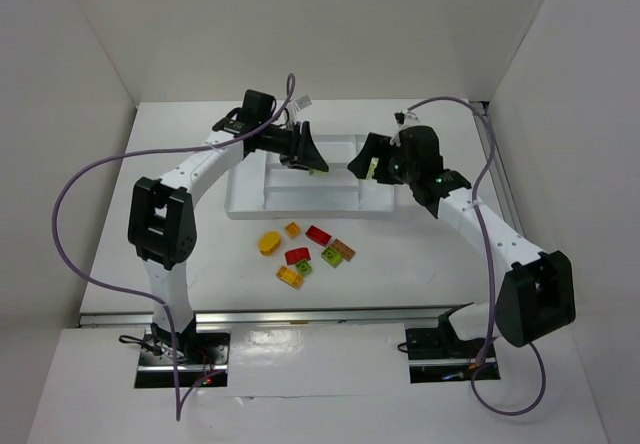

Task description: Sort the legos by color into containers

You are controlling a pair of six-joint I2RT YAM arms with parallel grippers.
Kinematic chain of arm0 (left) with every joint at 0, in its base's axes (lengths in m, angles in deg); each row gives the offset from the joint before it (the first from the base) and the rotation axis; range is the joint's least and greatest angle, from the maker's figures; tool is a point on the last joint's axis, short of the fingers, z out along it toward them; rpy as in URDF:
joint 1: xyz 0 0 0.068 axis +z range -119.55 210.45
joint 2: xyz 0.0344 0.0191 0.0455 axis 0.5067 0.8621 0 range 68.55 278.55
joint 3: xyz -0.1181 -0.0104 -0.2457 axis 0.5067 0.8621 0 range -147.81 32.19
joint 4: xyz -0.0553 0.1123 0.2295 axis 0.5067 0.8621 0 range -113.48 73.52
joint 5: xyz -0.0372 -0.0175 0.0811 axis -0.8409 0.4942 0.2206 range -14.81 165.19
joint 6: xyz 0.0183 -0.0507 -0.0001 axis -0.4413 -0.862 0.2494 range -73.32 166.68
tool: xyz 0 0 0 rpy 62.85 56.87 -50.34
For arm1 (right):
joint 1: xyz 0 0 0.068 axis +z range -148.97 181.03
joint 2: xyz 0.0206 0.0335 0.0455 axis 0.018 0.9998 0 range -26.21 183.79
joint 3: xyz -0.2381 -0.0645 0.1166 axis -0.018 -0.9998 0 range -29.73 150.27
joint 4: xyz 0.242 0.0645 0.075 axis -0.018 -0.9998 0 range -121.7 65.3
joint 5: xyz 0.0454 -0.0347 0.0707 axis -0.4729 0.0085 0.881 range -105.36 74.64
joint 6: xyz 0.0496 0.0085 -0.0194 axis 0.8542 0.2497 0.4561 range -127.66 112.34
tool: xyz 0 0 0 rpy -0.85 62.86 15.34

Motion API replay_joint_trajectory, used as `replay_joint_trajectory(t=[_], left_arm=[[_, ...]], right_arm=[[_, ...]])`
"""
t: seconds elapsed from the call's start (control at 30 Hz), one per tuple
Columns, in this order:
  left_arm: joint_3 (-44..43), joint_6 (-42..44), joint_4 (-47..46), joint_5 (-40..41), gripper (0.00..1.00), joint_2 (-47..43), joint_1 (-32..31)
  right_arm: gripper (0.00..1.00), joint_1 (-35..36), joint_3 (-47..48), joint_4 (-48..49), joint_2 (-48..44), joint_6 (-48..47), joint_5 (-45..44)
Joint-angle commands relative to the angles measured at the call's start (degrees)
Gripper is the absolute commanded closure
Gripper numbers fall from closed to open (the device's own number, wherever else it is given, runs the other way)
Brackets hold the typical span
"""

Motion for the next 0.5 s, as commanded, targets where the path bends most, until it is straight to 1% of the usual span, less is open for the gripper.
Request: replay_joint_trajectory(t=[0.0,0.03,0.07,0.1,0.13,0.17,0.2,0.23,0.33,0.4,0.47], left_arm=[[-2.08,0.65,-2.71,-11.79,1.0,2.44,-0.38],[-2.08,0.12,-3.59,-13.9,1.0,2.44,-0.38],[-1.04,-2.07,-7.6,-15.83,1.0,2.44,-0.38],[0.02,-3.39,-10.42,-20.55,1.0,2.44,-0.38],[1.16,-5.06,-13.41,-22.43,1.0,1.83,-0.38],[3.26,-6.64,-16.22,-23.84,1.0,1.83,-0.38],[4.15,-9.09,-21.21,-26.2,1.0,1.05,-0.38],[4.77,-9.9,-22.39,-26.22,1.0,0.34,-0.38],[4.77,-9.91,-21.19,-24.74,1.0,0.33,-0.38],[3.98,-9.91,-20.65,-24.2,1.0,0.33,-0.38],[3.98,-11.13,-22.31,-24.2,1.0,-0.27,-0.38]], right_arm=[[0.12,1.14,-4.95,8.23,-2.91,-4.39,16.41],[0.07,1.15,-5.57,9.02,-3.44,-5.0,19.65],[0.07,1.15,-6.09,10.68,-3.44,-5.0,21.34],[0.07,1.15,-6.88,11.48,-3.44,-4.31,22.57],[0.07,1.15,-6.89,12.44,-3.44,-4.3,24.5],[0.09,1.15,-7.5,13.93,-3.96,-4.3,25.56],[0.12,1.15,-7.51,13.95,-3.97,-4.3,25.57],[0.15,1.15,-7.51,13.95,-3.97,-4.3,25.57],[0.2,1.15,-8.03,13.95,-5.28,-4.3,25.57],[0.2,1.15,-8.03,15.26,-5.9,-4.3,26.27],[0.18,1.15,-8.03,15.27,-5.9,-3.78,26.28]])
